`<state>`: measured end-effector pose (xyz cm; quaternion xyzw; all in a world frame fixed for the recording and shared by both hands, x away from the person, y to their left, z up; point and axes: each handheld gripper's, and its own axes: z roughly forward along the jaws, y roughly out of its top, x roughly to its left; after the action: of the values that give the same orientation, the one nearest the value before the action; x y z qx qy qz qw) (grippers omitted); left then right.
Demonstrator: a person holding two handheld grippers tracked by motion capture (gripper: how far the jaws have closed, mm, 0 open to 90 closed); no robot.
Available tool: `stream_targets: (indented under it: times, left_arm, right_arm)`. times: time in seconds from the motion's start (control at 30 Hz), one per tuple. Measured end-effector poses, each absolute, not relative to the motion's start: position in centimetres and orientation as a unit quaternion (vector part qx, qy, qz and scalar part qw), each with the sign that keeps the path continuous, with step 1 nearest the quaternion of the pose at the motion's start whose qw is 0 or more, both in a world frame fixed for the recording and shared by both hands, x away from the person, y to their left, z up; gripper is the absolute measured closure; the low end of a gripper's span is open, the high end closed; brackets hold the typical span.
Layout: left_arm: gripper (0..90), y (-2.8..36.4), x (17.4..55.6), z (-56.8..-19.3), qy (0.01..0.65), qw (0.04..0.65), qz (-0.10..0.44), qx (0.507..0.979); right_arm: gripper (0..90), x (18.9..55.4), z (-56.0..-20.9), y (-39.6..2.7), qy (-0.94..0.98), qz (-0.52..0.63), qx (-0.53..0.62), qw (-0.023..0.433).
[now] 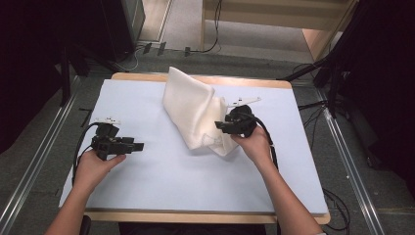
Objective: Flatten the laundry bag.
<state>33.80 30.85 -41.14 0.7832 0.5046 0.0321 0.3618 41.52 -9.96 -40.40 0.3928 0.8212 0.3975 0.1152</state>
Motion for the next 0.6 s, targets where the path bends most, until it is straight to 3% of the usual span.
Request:
stream_targets:
  times: [0.1,0.13,0.23,0.6]
  left_arm:
    - [42.0,30.9,33.7,-41.1,0.507,0.362,0.032,0.782]
    - [42.0,30.9,33.7,-41.1,0.507,0.362,0.032,0.781]
    - [42.0,30.9,33.7,-41.1,0.507,0.362,0.031,0.781]
    - [41.9,31.0,33.7,-41.0,0.508,0.364,0.032,0.780]
  right_arm:
    - [74.3,41.6,-40.4,-9.9,0.821,0.405,0.388,0.105]
    - [74.3,41.6,-40.4,-9.9,0.821,0.405,0.388,0.105]
    - [85.3,41.3,-40.3,-9.9,0.824,0.411,0.381,0.086]
    - [85.9,38.3,-39.7,-8.9,0.831,0.434,0.341,0.076]
